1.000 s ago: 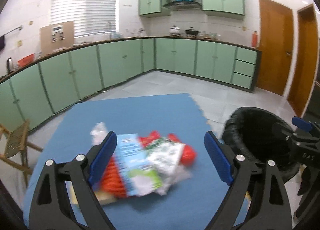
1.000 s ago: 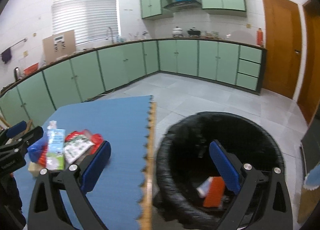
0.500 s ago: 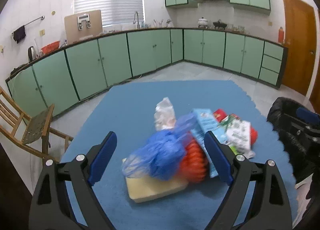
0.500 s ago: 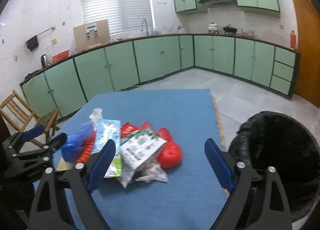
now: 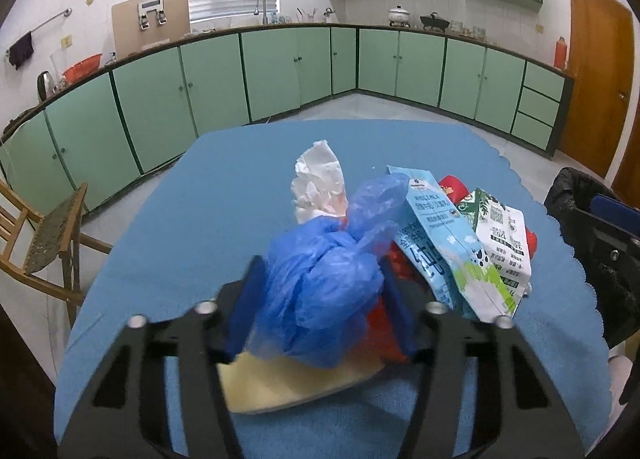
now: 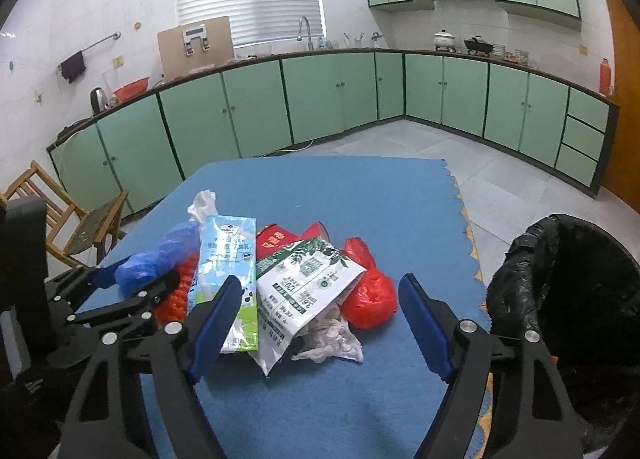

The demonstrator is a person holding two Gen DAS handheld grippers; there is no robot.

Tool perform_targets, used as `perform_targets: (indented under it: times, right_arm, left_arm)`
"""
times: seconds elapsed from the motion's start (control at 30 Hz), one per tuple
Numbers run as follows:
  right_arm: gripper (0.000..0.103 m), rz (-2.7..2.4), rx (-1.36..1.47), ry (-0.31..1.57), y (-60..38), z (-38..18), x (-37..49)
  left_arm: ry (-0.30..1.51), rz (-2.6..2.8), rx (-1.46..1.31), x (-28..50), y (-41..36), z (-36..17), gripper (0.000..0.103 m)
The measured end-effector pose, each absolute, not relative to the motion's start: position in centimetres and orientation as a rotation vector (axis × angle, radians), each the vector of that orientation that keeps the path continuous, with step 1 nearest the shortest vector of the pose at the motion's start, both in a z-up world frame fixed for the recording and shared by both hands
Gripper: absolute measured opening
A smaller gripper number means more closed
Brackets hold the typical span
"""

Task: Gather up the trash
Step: 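Grasp the milk carton with the right tool while the left tool grasps the blue bag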

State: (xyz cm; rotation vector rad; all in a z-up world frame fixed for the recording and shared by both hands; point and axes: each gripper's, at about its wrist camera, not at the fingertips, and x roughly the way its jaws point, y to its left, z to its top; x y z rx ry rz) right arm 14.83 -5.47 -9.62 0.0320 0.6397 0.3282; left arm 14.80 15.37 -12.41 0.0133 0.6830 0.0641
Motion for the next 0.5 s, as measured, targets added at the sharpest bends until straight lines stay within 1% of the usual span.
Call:
perform_targets:
  times: [0.03,0.07,0.13,0.33,0.5]
  right_arm:
    - [0.079,0.336,0.031,0.643,-5.3,-9.7,14.9]
    - [0.078,0.343,0.031,0.646,-5.0,-9.8,14.9]
    - [0.078,0.358,0.029,0.651,-4.5,-10.0,15.1]
    - [0.076,0.412,0.010,0.668,-2.2,-10.8,15.1]
    - [0.064,0.460,-0.002,0.694,-0.2,-11.8,15.4]
  left_arm:
    - [0.680,0.066,0.017,14.8,15.4,-12.4,0.039]
    - [0.678,0.071,0.025,14.7,15.4,-12.3,0.035]
    - [0.668,0.079,0.023,14.5,15.5,-12.0,0.032]
    - [0.634,0.124,-0.023,13.1,17.1,-10.2,0.031]
    - [0.646,0.132,-0.017,12.0,18.1,-9.9,0.031]
